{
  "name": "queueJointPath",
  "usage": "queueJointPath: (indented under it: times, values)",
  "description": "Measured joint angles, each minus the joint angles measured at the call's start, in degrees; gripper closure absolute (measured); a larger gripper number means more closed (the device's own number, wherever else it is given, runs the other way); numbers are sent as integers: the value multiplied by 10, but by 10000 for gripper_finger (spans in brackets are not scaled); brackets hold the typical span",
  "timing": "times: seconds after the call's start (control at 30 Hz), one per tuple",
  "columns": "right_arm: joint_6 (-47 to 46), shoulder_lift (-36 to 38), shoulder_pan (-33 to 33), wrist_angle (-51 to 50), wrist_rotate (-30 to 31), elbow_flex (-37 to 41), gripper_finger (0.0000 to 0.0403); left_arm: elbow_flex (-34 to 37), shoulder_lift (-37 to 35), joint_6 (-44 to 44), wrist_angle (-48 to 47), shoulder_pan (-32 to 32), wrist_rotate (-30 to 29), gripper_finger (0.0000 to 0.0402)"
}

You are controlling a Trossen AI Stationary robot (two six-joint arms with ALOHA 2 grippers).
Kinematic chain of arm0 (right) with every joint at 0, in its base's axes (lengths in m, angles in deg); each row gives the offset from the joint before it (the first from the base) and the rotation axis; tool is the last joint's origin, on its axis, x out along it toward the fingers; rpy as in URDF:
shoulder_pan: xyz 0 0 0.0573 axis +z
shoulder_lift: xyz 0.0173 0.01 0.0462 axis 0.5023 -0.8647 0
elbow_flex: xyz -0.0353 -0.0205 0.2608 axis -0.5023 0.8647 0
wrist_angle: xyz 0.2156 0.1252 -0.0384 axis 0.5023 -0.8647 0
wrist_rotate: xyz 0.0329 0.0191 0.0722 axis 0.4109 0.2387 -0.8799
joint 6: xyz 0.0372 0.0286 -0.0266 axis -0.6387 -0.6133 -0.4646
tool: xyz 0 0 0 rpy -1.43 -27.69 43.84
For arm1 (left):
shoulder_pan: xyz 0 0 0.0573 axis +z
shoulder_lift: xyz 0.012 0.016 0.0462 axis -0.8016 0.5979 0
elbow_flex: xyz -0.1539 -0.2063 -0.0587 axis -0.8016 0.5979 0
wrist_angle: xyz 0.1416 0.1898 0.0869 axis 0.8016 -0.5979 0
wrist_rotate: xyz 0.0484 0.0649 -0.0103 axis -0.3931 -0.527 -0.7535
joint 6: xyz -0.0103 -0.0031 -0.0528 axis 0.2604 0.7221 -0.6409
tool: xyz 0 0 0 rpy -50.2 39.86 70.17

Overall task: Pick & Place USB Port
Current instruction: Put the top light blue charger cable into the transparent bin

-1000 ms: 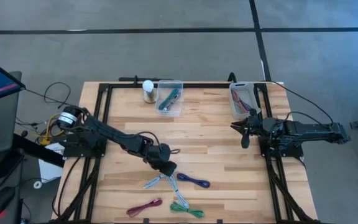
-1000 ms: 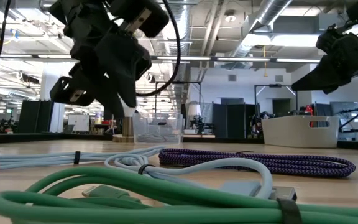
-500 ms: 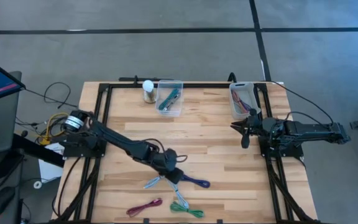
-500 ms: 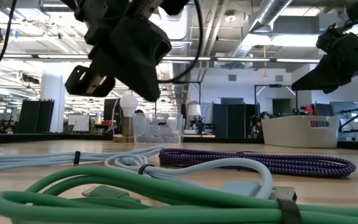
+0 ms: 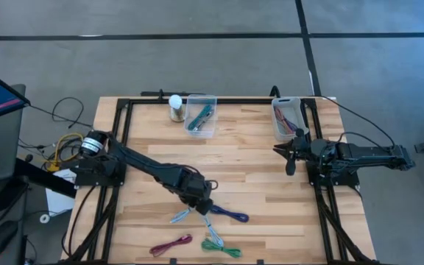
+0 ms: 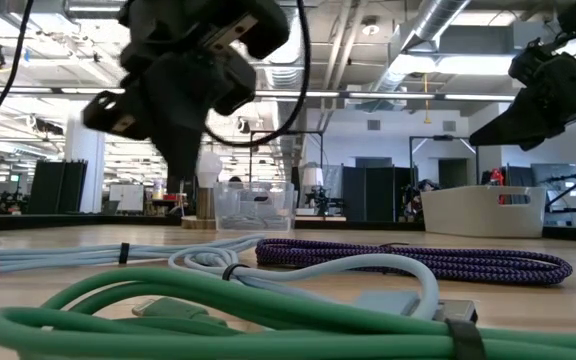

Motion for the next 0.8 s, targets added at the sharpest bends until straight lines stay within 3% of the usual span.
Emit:
queueJointPath:
  times: [0.13,0.37,0.8]
  values:
    - [0,0,0,0,0,0,345,-10,0,29,-2,8,-26,396]
    - [0,0,0,0,0,0,345,-10,0,68,-2,16,-10,383]
    - [2,0,0,-4,0,0,345,-10,18,78,-15,16,-10,280]
